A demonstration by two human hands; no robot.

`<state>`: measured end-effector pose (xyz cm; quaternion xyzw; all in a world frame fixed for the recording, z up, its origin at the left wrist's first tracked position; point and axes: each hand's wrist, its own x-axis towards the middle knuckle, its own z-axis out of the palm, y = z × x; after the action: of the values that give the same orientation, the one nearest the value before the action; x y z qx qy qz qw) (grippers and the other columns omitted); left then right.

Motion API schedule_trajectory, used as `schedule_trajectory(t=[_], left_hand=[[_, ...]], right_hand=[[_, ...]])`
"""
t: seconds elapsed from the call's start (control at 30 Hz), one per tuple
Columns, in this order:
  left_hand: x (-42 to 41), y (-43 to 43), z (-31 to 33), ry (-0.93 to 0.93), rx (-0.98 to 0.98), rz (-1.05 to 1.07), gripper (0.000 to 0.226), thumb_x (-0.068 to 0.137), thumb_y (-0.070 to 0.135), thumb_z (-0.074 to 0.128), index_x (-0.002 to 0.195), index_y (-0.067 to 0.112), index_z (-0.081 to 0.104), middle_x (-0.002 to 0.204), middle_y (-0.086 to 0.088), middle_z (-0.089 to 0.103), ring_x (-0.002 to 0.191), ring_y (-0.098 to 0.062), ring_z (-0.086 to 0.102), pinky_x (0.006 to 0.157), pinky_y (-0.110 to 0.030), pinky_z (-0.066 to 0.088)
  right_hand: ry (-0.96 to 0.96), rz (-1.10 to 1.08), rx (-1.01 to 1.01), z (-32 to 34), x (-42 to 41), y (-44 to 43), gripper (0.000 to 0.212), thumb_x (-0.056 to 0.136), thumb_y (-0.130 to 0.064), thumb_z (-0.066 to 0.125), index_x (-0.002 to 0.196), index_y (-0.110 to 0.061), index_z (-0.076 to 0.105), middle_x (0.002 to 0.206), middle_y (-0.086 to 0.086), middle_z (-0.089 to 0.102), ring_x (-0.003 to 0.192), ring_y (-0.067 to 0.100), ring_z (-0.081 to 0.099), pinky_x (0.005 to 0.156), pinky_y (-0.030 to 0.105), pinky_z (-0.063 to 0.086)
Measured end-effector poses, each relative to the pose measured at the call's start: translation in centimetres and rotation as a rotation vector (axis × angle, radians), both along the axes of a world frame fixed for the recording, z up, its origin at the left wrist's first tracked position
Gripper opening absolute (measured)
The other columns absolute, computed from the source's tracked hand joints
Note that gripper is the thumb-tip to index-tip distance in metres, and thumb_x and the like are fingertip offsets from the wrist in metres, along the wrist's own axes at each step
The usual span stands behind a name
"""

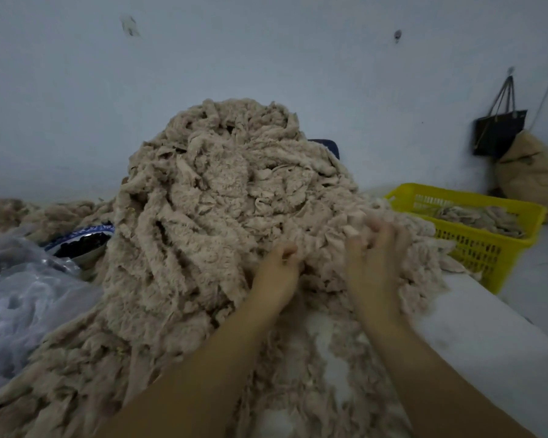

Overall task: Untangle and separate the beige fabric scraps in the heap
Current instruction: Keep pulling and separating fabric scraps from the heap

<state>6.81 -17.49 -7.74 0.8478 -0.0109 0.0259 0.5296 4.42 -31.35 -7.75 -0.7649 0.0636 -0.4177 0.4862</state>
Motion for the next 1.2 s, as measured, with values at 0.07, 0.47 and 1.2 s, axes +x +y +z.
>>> schedule_trajectory(t=[0.07,0.47,1.2], left_hand=[[0.4,-0.5,-0.9,-0.016,-0.080,0.086,0.031,0.100,0.009,0.042,0.122,0.017,0.062,0.126,-0.010,0.065,0.116,-0.025,0.061,0.104,-0.042,0.048],[3.0,-2.2,-2.5,0.152,-0.144,0.170,0.044,0.102,0.012,0.036,0.145,0.018,0.046,0.143,-0.007,0.052,0.127,-0.029,0.052,0.109,-0.045,0.043],[0.2,-4.6,-3.1,0.000,-0.211,0.155,0.032,0.101,0.011,0.041,0.117,0.030,0.060,0.096,0.013,0.066,0.086,0.000,0.062,0.071,-0.018,0.049]], right_hand=[[0.148,0.230,-0.044,-0.3,0.5,2.2,0.009,0.097,-0.017,0.051,0.095,-0.012,0.058,0.095,0.001,0.058,0.085,0.019,0.055,0.067,0.021,0.042],[0.606,0.348,0.657,-2.0,8.5,-1.0,0.032,0.106,-0.007,0.033,0.126,0.001,0.057,0.137,0.025,0.055,0.122,0.032,0.055,0.096,0.034,0.044],[0.449,0.371,0.229,-3.9,6.1,2.1,0.022,0.100,-0.016,0.043,0.087,-0.019,0.061,0.080,-0.006,0.063,0.073,0.005,0.057,0.056,0.020,0.040]])
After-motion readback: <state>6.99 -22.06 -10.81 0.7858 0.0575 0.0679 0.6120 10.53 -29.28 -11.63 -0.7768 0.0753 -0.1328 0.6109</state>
